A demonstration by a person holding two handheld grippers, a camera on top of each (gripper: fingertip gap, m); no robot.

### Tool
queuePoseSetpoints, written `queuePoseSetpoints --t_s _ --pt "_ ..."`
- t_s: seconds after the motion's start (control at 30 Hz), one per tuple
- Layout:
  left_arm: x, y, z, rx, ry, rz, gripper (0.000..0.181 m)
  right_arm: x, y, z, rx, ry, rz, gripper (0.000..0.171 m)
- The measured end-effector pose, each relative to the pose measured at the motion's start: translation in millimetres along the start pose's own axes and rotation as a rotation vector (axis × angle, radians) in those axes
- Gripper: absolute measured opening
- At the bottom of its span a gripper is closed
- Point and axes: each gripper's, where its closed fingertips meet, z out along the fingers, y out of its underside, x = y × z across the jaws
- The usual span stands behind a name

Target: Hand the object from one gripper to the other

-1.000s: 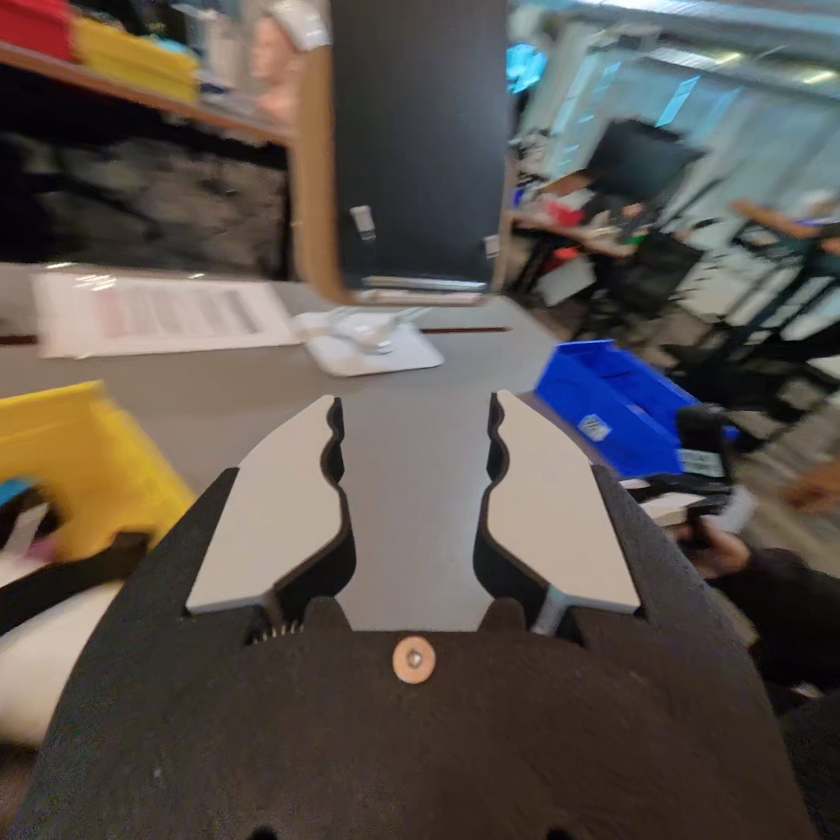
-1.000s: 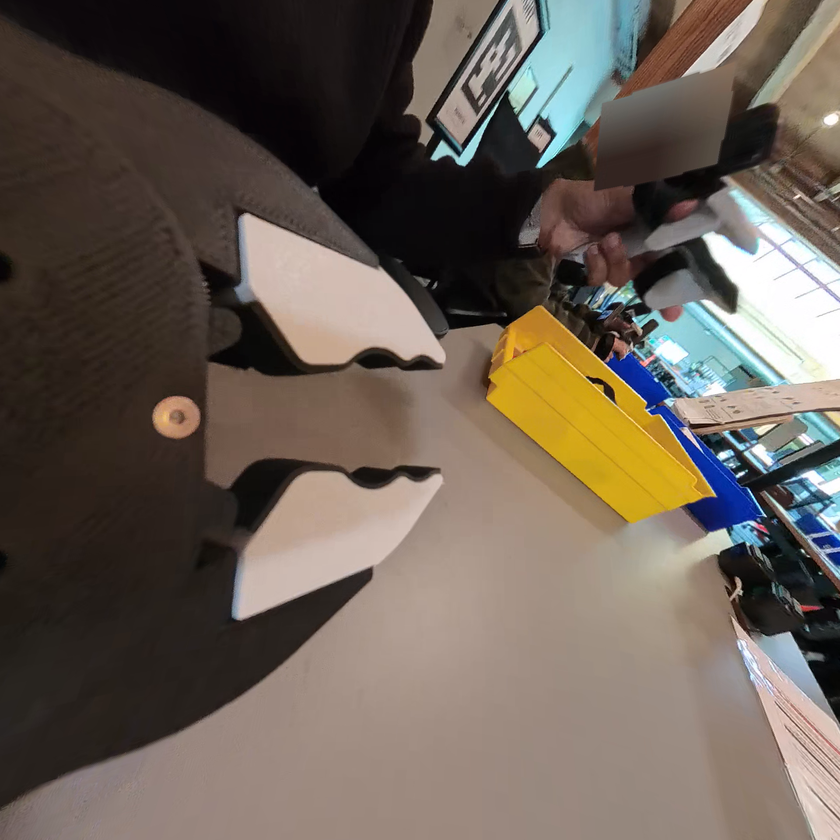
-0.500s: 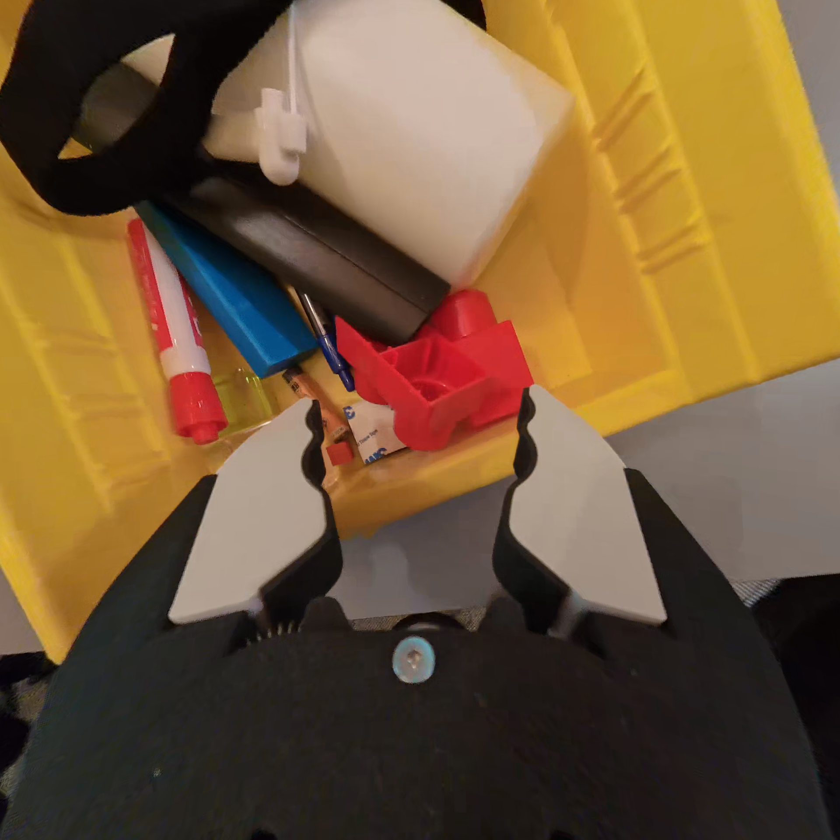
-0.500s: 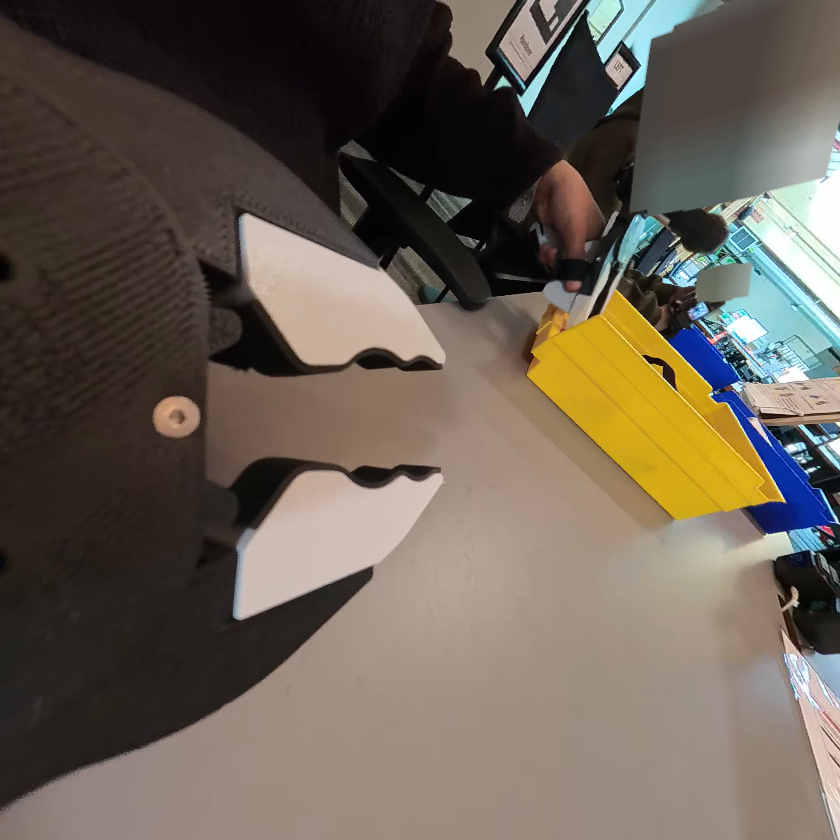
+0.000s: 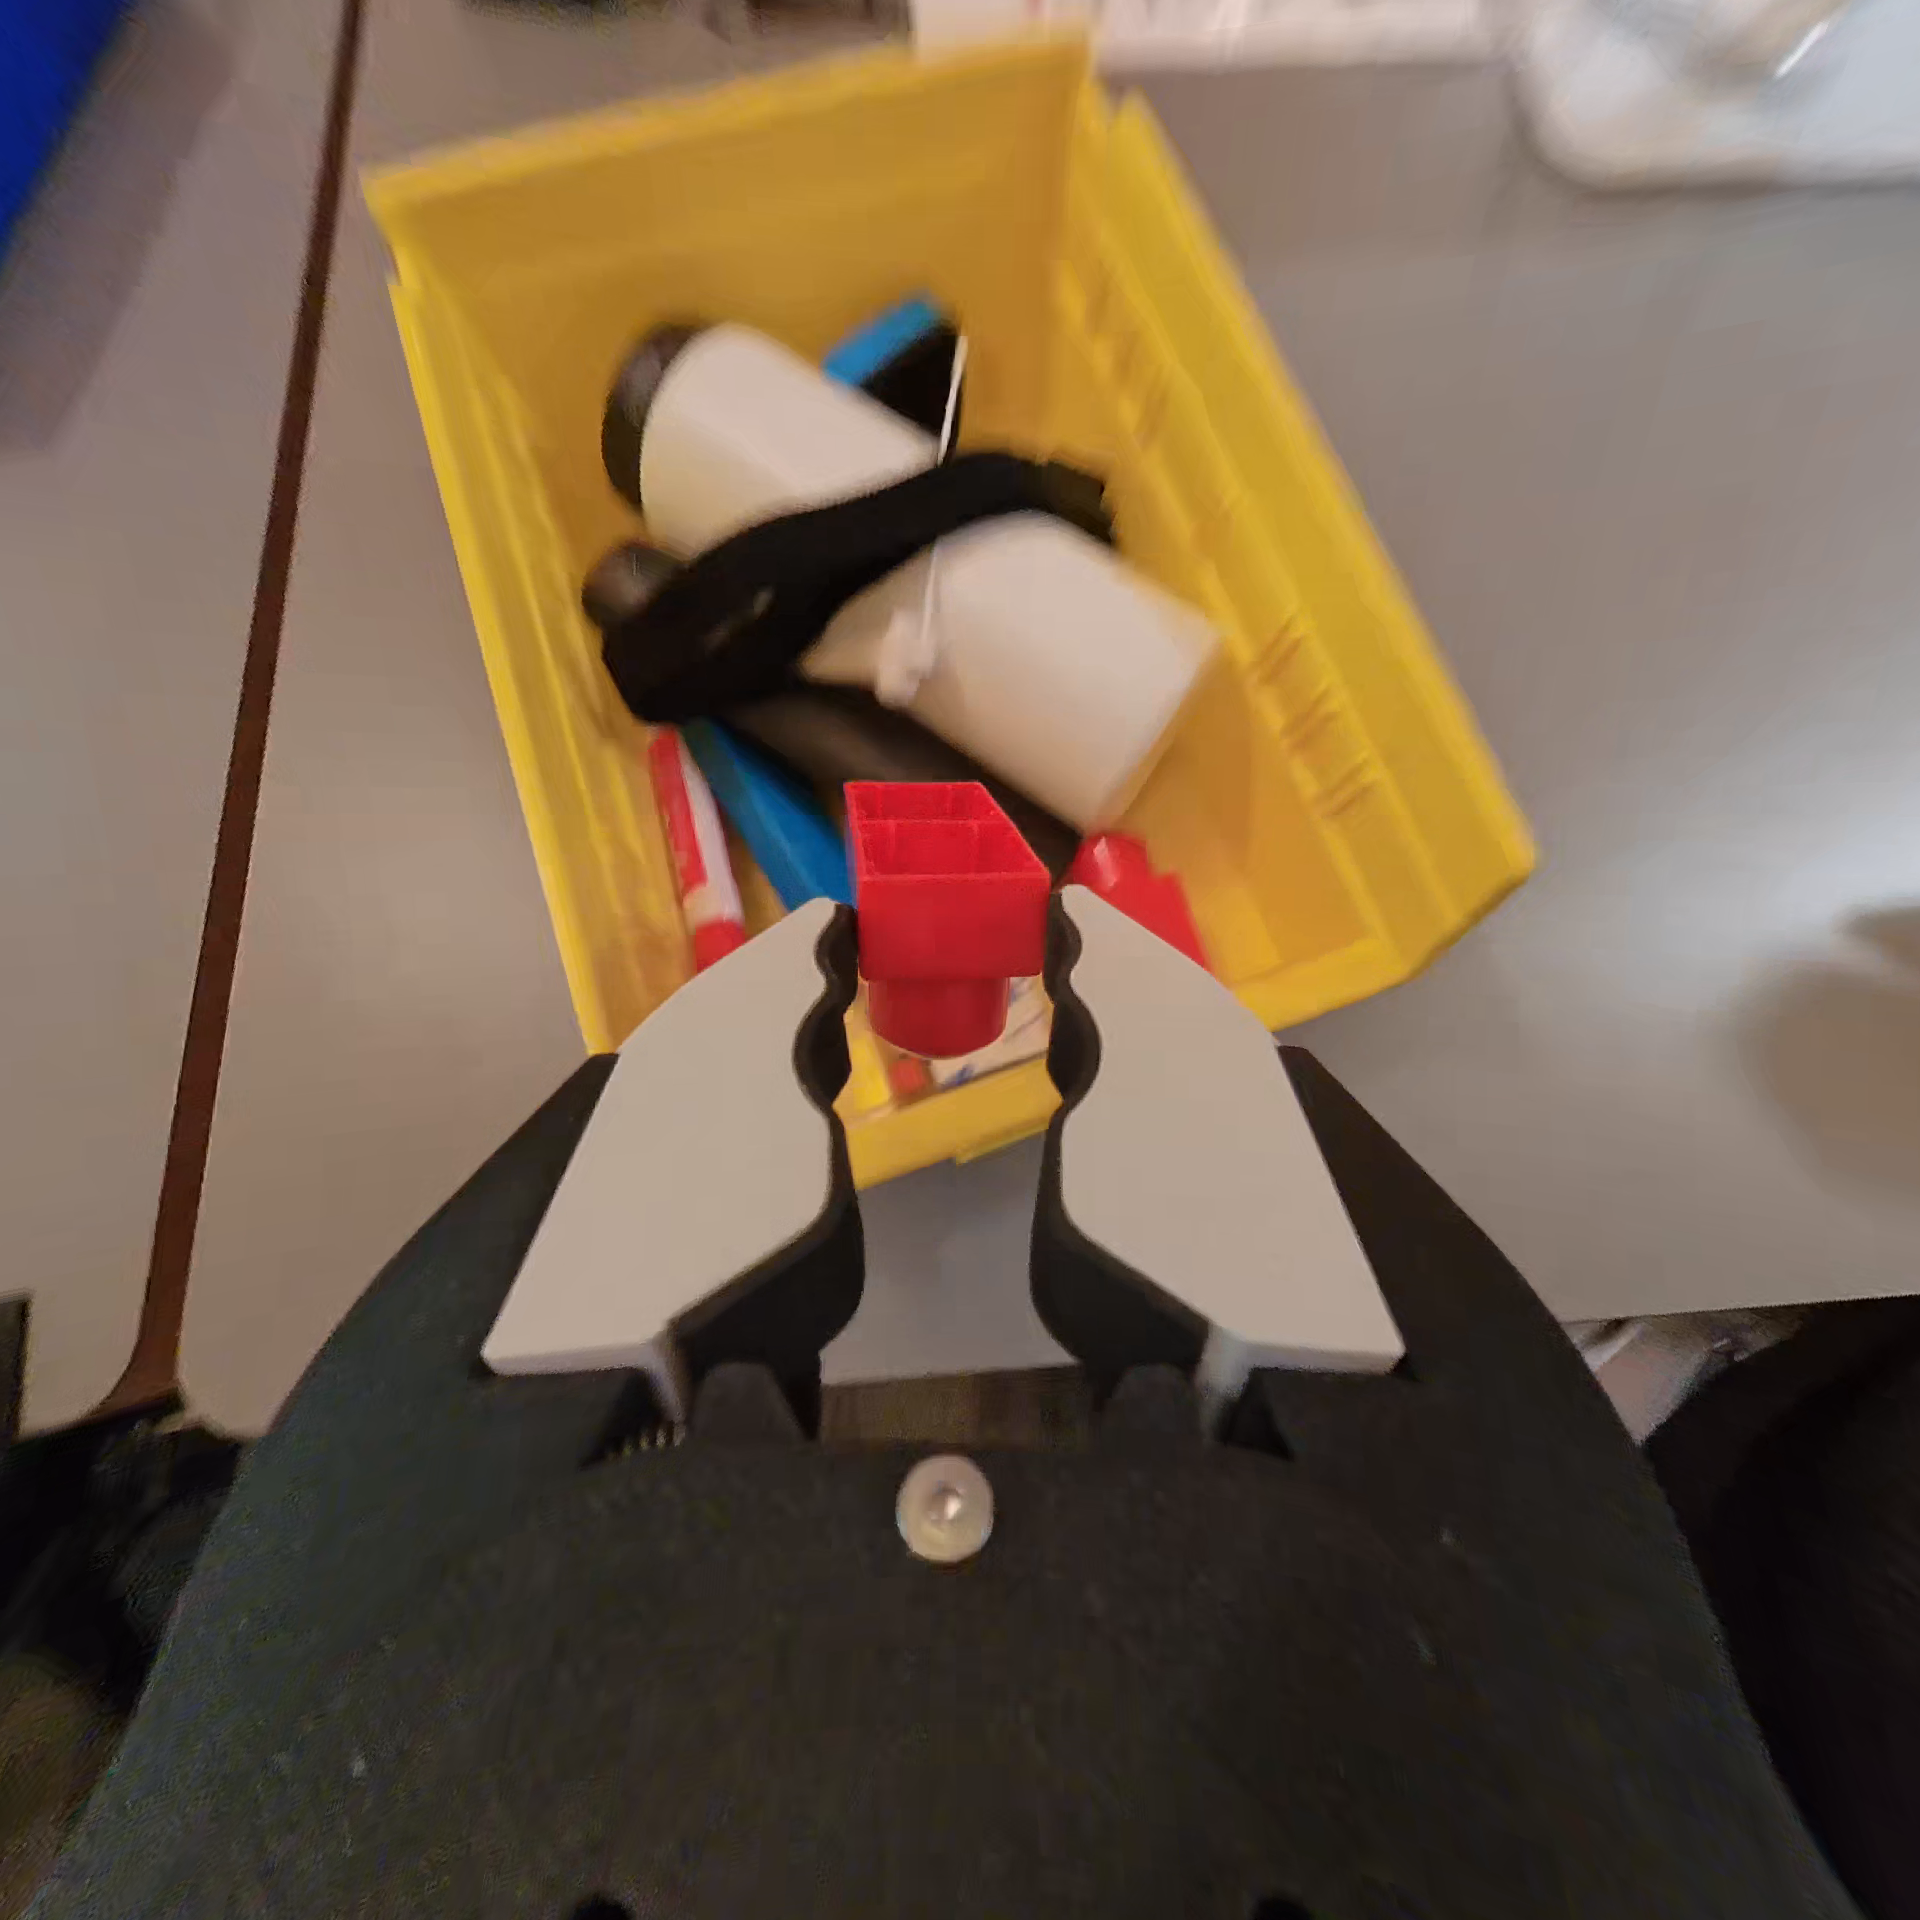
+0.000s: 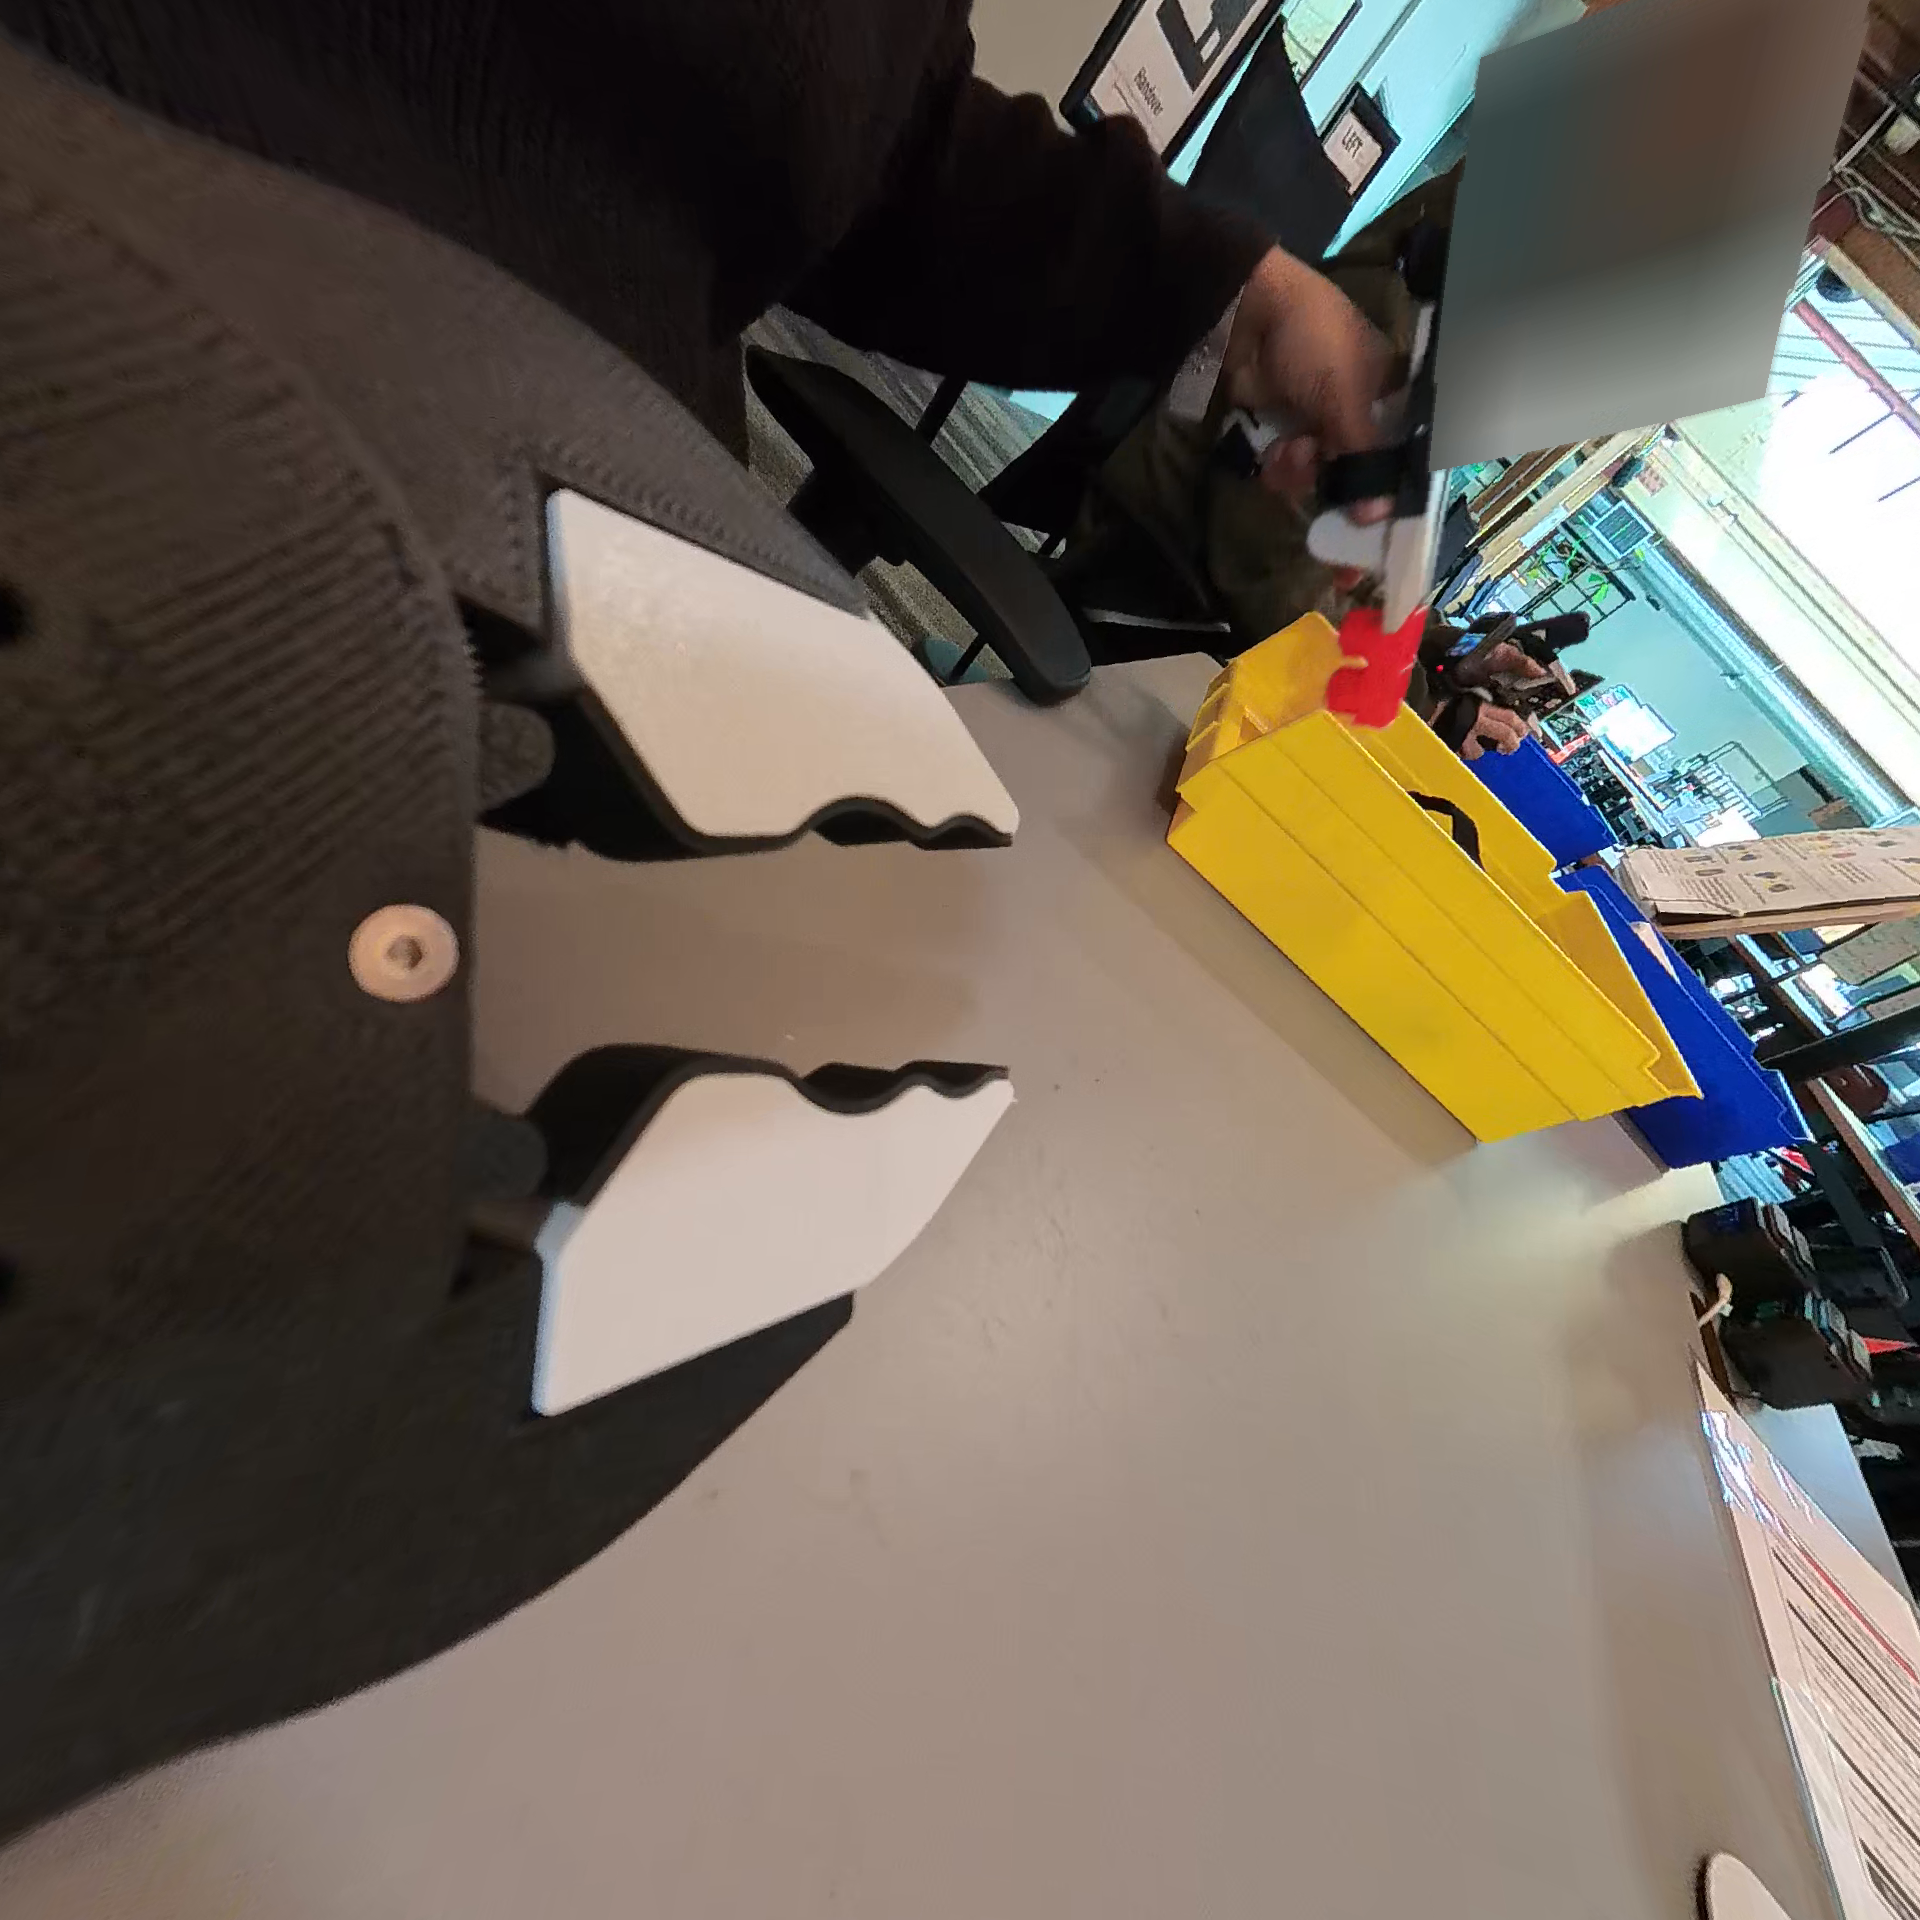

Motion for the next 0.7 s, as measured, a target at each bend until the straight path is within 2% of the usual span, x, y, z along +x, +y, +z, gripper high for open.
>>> queuePoseSetpoints --t_s 0.03,0.17,0.3,0.37,0.43,0.5,0.57,0.63,0.67,0.7 --pt "6.1 -13.1 -9.6 0.077 0.041 -0.007 0.036 0.3 0.2 0.5 -0.001 0.002 -0.004 0.04" --pt "68.9 -63.2 -37.0 0.353 0.331 -0.034 0.036 2.3 0.9 8.0 -0.007 0.017 -0.055 0.04" --pt "157.9 -108.8 -36.1 0.436 0.635 0.024 0.036 1.9 5.8 21.0 -0.036 0.05 -0.106 0.041" --pt "203.9 -139.1 -39.3 0.484 0.766 0.063 0.036 -10.8 -7.9 26.7 -0.019 0.032 -0.106 0.043" --pt "251.3 -154.9 -37.6 0.495 0.901 0.087 0.037 -26.1 -42.0 30.3 0.075 0.026 -0.123 0.046" --pt "288.8 -147.3 -9.9 0.461 0.943 0.115 0.037 -29.1 -84.4 29.4 0.229 0.063 -0.123 0.051" --pt "317.1 -113.9 44.3 0.37 0.931 0.131 0.037 -10.9 -115.9 18.0 0.425 0.146 -0.084 0.059" --pt "346.5 -68.9 78.4 0.251 1.077 0.052 0.037 13.2 -114.5 -0.9 0.577 0.235 -0.065 0.055" --pt "356.0 -53.9 83.2 0.22 1.173 -0.021 0.037 21.4 -103.6 -3.8 0.58 0.258 -0.09 0.062" --pt "359.7 -46.1 87.1 0.205 1.238 -0.099 0.037 29.8 -89.6 -1.8 0.501 0.283 -0.135 0.069"
